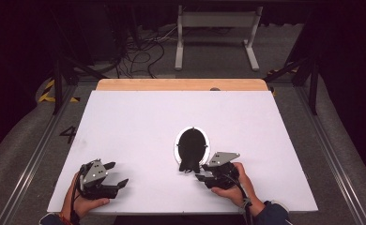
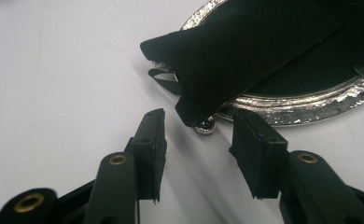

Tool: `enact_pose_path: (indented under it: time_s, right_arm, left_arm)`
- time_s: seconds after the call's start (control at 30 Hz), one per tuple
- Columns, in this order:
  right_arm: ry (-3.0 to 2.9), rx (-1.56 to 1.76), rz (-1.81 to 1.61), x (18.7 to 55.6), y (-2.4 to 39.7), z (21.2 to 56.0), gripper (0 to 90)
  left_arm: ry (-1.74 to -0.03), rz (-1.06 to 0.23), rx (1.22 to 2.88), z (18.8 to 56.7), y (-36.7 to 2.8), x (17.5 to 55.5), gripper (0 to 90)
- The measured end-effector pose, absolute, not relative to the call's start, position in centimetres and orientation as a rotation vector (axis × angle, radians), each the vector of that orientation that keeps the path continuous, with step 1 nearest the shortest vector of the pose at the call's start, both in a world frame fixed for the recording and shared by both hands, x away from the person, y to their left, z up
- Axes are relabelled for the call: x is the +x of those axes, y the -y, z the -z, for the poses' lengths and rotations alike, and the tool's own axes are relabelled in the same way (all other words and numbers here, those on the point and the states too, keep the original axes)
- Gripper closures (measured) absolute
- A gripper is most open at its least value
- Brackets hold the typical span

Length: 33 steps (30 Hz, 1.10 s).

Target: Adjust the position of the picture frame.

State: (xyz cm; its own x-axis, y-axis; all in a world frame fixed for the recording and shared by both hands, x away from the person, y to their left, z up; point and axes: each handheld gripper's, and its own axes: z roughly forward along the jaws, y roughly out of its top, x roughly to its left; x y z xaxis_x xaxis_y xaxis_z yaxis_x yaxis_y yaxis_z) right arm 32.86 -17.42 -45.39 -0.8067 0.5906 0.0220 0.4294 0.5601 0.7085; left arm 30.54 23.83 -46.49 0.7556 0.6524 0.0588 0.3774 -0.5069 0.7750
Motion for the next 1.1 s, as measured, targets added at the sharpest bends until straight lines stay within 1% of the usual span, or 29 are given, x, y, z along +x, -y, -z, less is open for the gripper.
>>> enact_pose_path:
  time_s: [0.27, 0.6, 1.03, 1.1]
  right_arm:
    - [-2.535, 0.911, -1.047, 33.03, 17.06, 45.62, 54.2]
    - [-2.526, 0.922, -1.039, 33.17, 17.35, 45.58, 58.9]
    - [-2.537, 0.952, -1.090, 33.41, 17.84, 45.61, 58.6]
    - [-2.540, 0.941, -1.086, 33.53, 17.79, 45.62, 60.9]
  left_arm:
    - [-0.768, -0.442, 2.161, 46.51, -23.83, 30.56, 22.4]
    - [-0.766, -0.440, 2.173, 46.63, -23.81, 30.59, 22.1]
    - [-0.759, -0.433, 2.171, 46.62, -23.81, 30.61, 21.8]
    - [-0.755, -0.430, 2.173, 46.63, -23.80, 30.62, 21.8]
